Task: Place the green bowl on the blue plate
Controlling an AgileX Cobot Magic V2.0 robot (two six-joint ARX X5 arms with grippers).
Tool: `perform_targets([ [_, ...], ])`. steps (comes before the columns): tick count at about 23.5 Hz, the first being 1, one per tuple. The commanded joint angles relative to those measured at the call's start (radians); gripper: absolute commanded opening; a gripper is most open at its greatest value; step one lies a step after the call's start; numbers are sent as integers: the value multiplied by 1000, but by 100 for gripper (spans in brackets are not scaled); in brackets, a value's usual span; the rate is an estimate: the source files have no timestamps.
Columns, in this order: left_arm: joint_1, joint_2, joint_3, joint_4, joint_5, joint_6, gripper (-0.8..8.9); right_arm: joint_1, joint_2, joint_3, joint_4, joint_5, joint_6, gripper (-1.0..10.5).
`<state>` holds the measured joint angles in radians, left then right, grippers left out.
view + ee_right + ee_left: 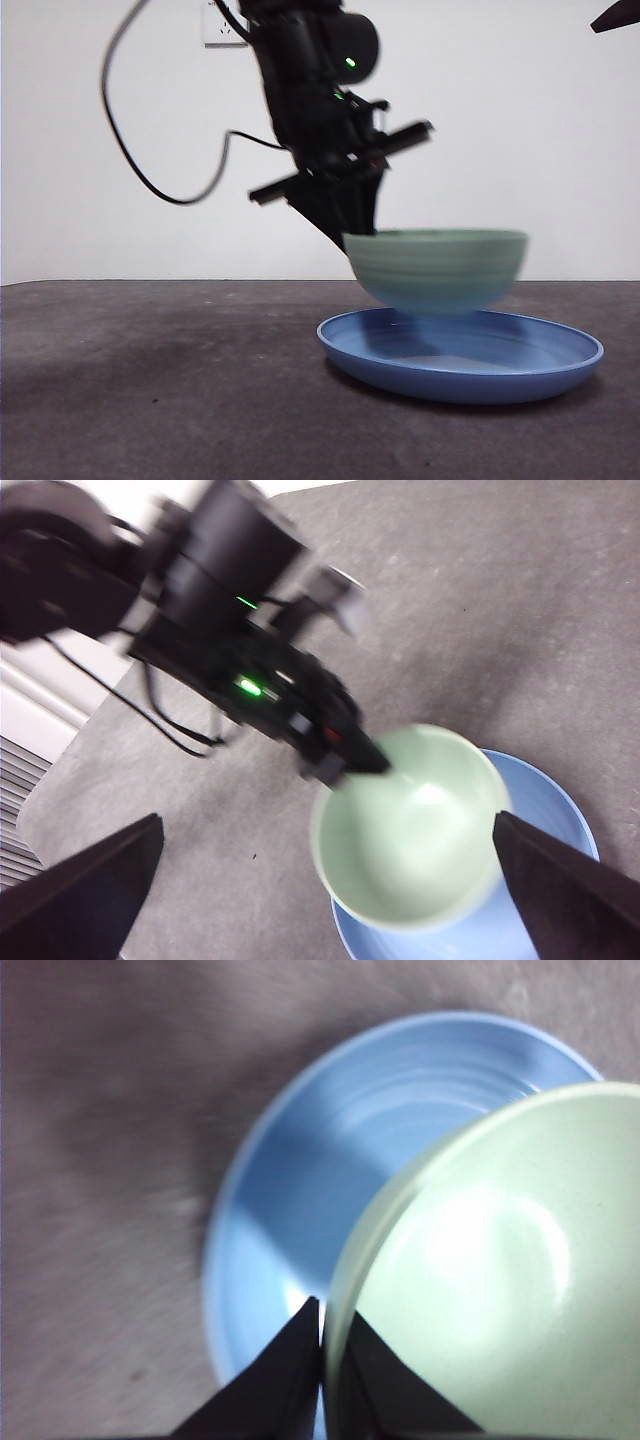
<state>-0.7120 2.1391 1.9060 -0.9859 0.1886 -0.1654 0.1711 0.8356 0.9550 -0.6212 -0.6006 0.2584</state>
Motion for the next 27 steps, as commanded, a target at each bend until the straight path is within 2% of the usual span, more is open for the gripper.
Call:
perform_targets([
  [1, -19, 69, 64, -18, 2, 15, 18, 4, 6, 21, 6, -2, -11, 577],
  [14, -23, 126, 76, -12, 2, -1, 29, 4, 6, 21, -30, -5, -11, 577],
  [16, -23, 126, 77, -13, 2, -1, 53, 4, 6, 21, -34, -5, -11, 577],
  [20, -22, 126, 87, -19, 2, -10, 372, 4, 6, 21, -34, -5, -11, 577],
  [24, -22, 126, 176, -110, 2, -3, 468, 4, 6, 21, -34, -5, -11, 577],
  [27, -20, 126, 314, -232, 2, 50, 552, 4, 6, 21, -34, -6, -11, 577],
])
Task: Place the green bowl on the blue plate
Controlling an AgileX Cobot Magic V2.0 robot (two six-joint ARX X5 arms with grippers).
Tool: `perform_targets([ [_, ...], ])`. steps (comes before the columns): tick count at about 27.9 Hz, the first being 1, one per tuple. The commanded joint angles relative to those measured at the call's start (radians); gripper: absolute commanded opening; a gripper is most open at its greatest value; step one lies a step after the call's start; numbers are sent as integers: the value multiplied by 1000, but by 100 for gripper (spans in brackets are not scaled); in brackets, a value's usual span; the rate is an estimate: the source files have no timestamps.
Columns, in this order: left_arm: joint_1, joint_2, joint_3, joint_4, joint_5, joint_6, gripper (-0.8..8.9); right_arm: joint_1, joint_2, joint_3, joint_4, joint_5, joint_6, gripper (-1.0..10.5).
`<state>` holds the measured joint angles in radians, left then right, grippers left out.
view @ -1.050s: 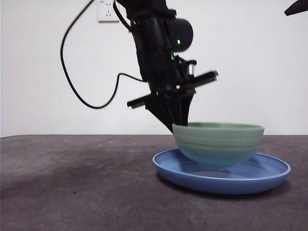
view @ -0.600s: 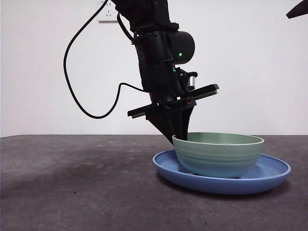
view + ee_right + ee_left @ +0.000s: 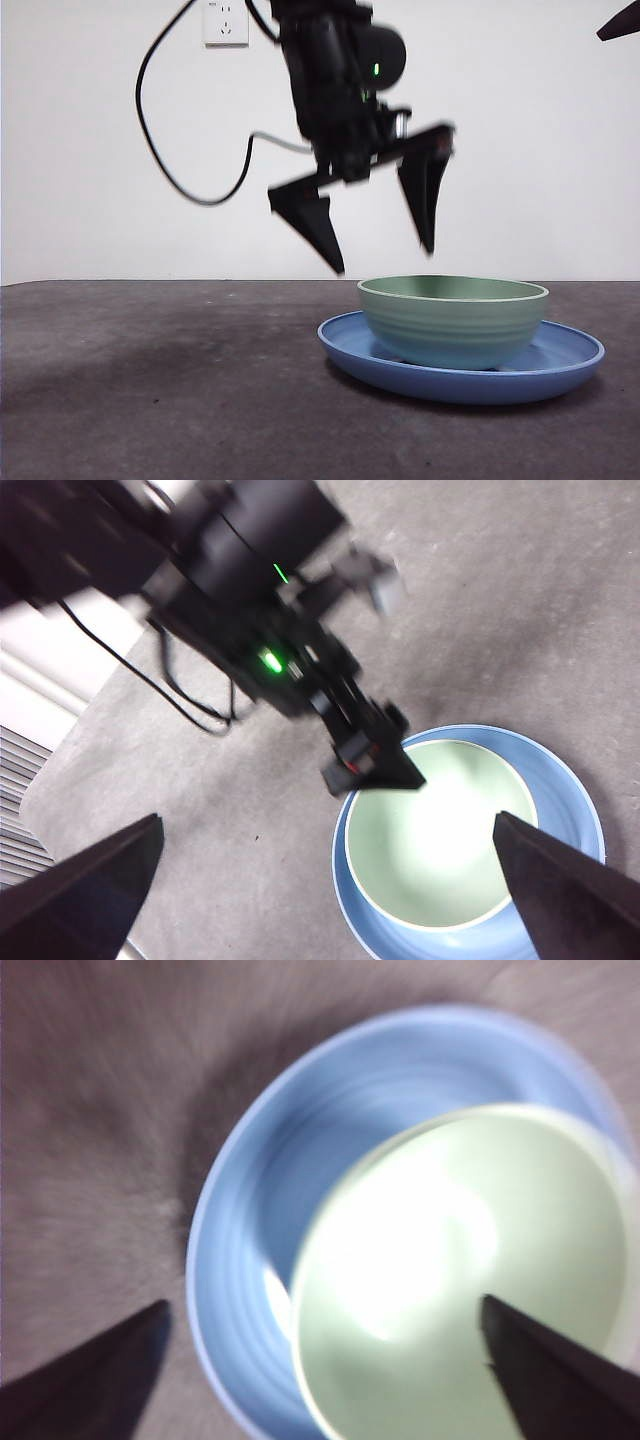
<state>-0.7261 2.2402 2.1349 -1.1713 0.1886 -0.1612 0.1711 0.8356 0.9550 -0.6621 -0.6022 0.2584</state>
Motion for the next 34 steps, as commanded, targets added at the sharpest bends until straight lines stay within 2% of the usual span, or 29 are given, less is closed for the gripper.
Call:
perform_targets([
  [1, -5, 25, 138, -99, 2, 66, 570, 4, 6, 21, 7, -4, -11, 577],
  [3, -5, 16, 222, -204, 2, 83, 569, 4, 6, 21, 7, -4, -11, 577],
  [5, 5, -43, 233, -268, -2, 98, 569, 4, 6, 21, 6, -10, -11, 577],
  [12, 87, -359, 195, -274, -17, 129, 568, 4, 6, 21, 6, -31, -11, 577],
  [16, 139, -585, 1, -217, -16, 172, 567, 4, 6, 21, 7, -31, -11, 577],
  [28, 139, -1177, -593, 42, 11, 300, 567, 4, 6, 21, 7, -30, -11, 577],
  [31, 139, -1308, -708, 100, 33, 298, 566, 4, 6, 21, 7, -30, -11, 577],
  [34, 139, -1411, -801, 135, 77, 245, 567, 4, 6, 21, 7, -30, -12, 577],
])
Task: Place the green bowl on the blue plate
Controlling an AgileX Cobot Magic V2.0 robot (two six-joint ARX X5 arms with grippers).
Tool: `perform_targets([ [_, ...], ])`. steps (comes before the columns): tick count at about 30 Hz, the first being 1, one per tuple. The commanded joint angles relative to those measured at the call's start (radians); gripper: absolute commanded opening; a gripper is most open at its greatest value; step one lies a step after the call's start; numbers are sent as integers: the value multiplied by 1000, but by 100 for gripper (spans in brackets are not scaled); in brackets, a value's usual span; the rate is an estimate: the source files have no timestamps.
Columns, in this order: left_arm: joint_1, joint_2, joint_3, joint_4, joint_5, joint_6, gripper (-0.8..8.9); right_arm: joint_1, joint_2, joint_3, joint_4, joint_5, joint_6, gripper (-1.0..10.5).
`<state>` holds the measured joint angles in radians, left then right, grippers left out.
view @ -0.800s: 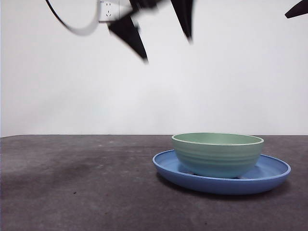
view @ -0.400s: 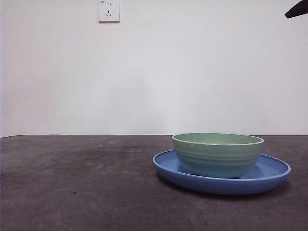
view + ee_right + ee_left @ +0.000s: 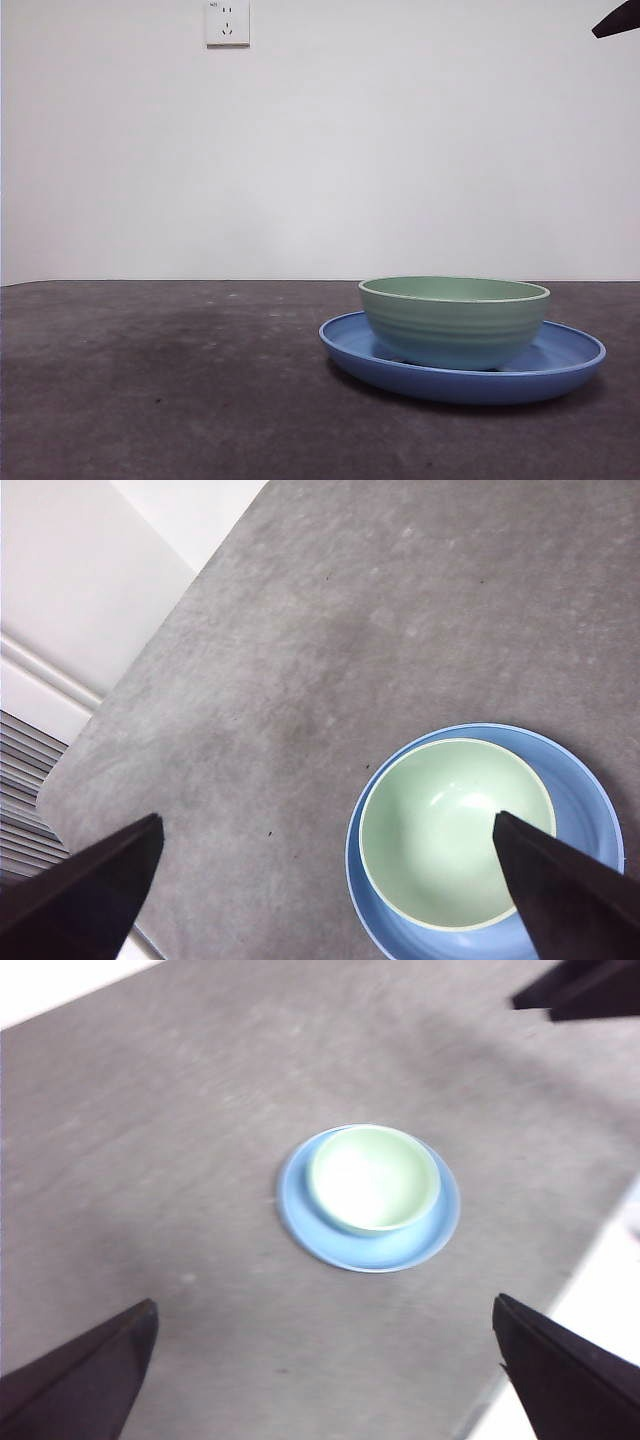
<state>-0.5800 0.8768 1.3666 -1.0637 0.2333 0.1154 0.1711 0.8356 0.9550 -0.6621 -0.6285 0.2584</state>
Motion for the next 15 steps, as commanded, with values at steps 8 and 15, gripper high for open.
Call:
perform_targets([
  [8, -7, -224, -251, 42, 90, -153, 566, 4, 6, 21, 6, -3, -12, 577],
  [15, -7, -274, -300, 65, 90, -177, 566, 4, 6, 21, 4, -3, -12, 577],
])
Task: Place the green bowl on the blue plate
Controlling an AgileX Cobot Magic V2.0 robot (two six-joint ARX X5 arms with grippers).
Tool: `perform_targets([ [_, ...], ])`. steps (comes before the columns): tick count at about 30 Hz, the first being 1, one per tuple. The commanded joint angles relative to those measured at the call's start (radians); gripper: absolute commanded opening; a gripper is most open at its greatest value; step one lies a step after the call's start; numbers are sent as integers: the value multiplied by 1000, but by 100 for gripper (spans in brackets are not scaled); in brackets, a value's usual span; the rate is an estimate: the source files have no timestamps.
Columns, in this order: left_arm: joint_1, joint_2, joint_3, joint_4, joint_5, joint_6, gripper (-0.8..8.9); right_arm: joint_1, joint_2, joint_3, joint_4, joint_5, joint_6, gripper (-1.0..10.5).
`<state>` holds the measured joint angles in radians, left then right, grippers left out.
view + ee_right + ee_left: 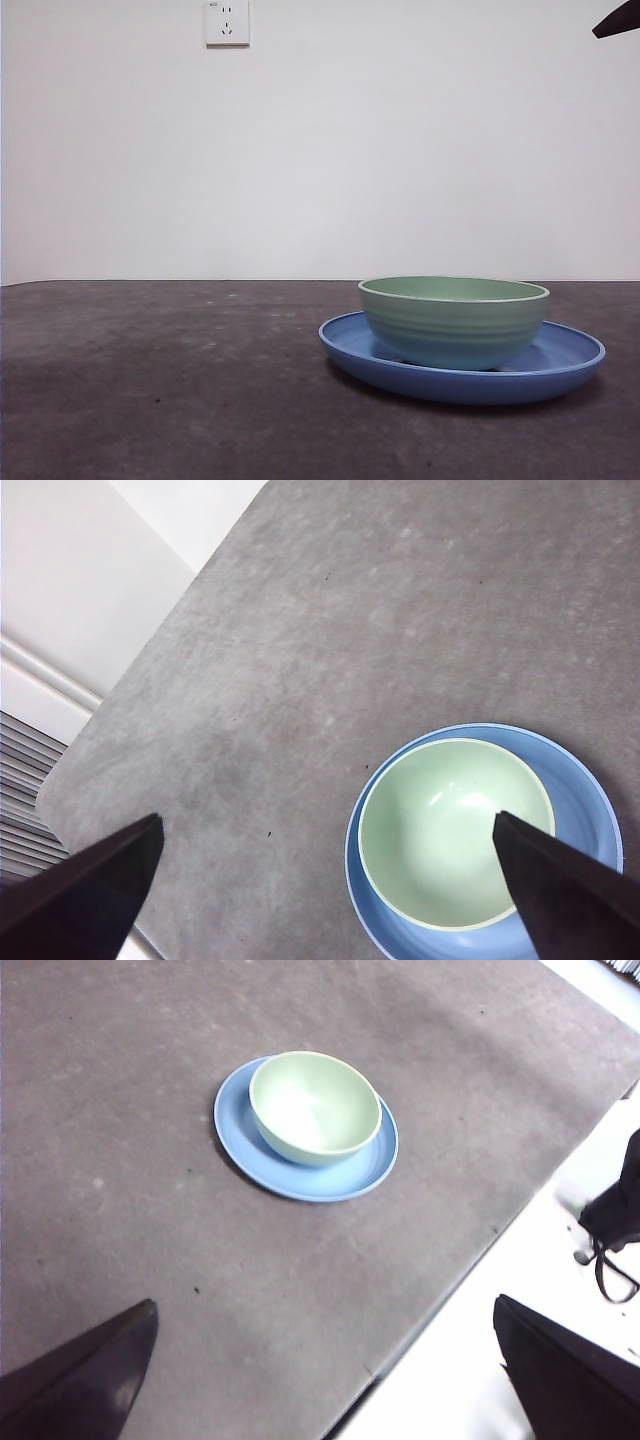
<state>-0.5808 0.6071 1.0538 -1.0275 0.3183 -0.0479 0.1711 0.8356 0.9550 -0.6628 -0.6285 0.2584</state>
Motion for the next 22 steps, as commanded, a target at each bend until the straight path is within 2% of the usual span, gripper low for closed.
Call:
perform_targets([
  [1, -6, -7, 13, 38, 5, -14, 566, 4, 6, 21, 4, -3, -12, 577],
  [7, -6, -7, 13, 83, 5, -13, 566, 3, 9, 21, -13, 4, 8, 577],
  [13, -6, -7, 13, 83, 5, -13, 566, -19, 78, 21, -100, 59, 28, 576],
  [20, -6, -7, 13, 82, 5, -13, 566, -137, 256, 21, -108, 47, -23, 575],
  [22, -6, -7, 13, 82, 5, -13, 566, -177, 313, 21, -105, 12, -51, 574],
])
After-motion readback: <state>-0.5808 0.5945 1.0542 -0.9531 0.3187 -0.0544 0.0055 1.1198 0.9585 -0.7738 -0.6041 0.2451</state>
